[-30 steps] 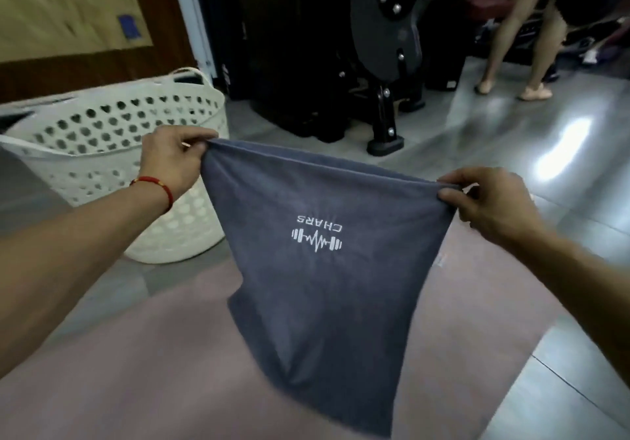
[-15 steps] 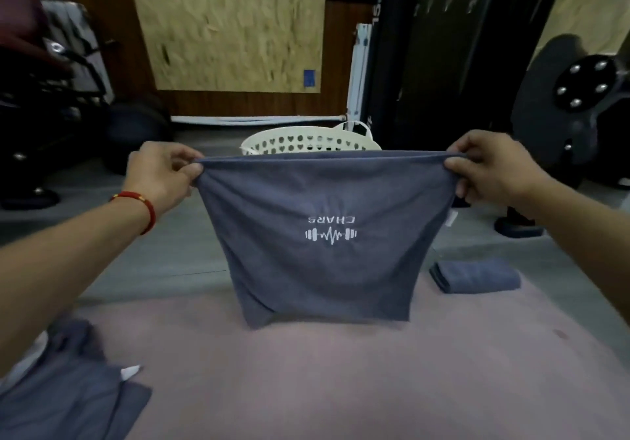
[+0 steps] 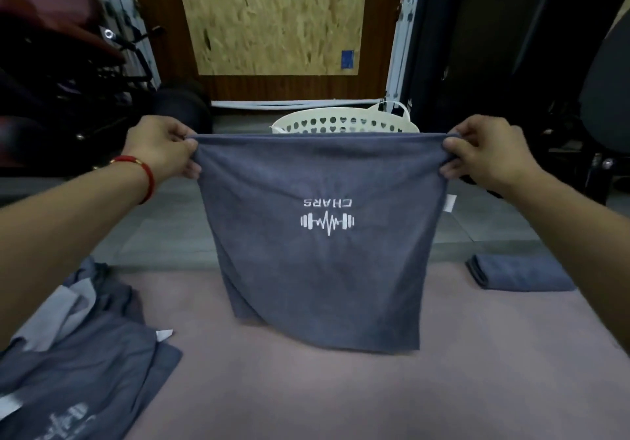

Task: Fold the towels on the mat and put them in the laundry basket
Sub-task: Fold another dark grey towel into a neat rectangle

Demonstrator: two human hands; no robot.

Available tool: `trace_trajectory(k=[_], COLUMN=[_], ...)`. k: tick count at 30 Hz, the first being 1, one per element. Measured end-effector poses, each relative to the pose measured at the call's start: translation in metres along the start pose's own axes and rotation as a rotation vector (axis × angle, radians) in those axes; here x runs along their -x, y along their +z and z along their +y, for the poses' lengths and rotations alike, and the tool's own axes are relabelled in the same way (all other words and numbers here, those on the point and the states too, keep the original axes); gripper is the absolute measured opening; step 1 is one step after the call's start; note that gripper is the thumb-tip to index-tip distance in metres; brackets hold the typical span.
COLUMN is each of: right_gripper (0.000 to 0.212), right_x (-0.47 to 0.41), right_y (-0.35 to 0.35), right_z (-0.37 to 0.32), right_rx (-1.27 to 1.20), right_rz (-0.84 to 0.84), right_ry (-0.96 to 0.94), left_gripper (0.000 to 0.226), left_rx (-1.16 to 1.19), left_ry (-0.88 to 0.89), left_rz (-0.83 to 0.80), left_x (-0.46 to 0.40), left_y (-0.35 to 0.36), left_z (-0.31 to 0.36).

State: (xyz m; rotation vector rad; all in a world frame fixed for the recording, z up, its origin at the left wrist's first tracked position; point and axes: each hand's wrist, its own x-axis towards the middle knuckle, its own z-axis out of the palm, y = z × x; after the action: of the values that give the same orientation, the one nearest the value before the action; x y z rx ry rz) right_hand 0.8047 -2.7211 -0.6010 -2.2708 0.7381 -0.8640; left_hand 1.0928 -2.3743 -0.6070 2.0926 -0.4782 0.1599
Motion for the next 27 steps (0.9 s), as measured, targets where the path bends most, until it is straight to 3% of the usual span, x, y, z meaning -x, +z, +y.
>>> trace_trajectory(k=[4,6,8,12,16,20,21,24,27], right_gripper=[0.011,0.009,0.001,0.010,0.037,0.005,0.007,0.018,0.029], right_x=[-0.005,-0.004,0.003,0.042,0.106,0.181,0.201,0.242,0.262], right_y=[0.017,0.014,0.007,0.022,0.085,0.148,0.158,0.171,0.169], right_z=[0.025,0.030,0.037,0.063,0.127,0.187,0.197,0.222,0.238], right_rx=[-0.177,-0.227,-0.262,-0.296,-0.248,-0.040,0.021,0.088,0.043], right_rz=[0.003,0.009,-0.023,-0.111,-0.162,-0.297,-0.329,-0.338,-0.347], right_ry=[0.055,0.058,0.057,0.105,0.298,0.500,0.520,0.668,0.853], left_gripper=[0.018,0.010,0.011,0.018,0.020,0.016,0.017,0.006,0.030], left_rx=[0.172,0.253,0.291,0.330,0.453,0.446,0.434,0.352,0.215], left_ry=[-0.065,-0.031,0.025,0.062,-0.288,-0.666,-0.728,-0.749,-0.648], left_rz=[0.038,0.056,0.036,-0.073,-0.154,-0.227,-0.235,-0.231,-0.331], left_x=[-0.008,0.001,0.022,0.081,0.155,0.229,0.242,0.266,0.272], left_y=[0.020,0.021,0.016,0.024,0.068,0.111,0.119,0.131,0.130], left_z=[-0.004,-0.003,-0.008,-0.063,-0.152,-0.223,-0.234,-0.260,-0.272])
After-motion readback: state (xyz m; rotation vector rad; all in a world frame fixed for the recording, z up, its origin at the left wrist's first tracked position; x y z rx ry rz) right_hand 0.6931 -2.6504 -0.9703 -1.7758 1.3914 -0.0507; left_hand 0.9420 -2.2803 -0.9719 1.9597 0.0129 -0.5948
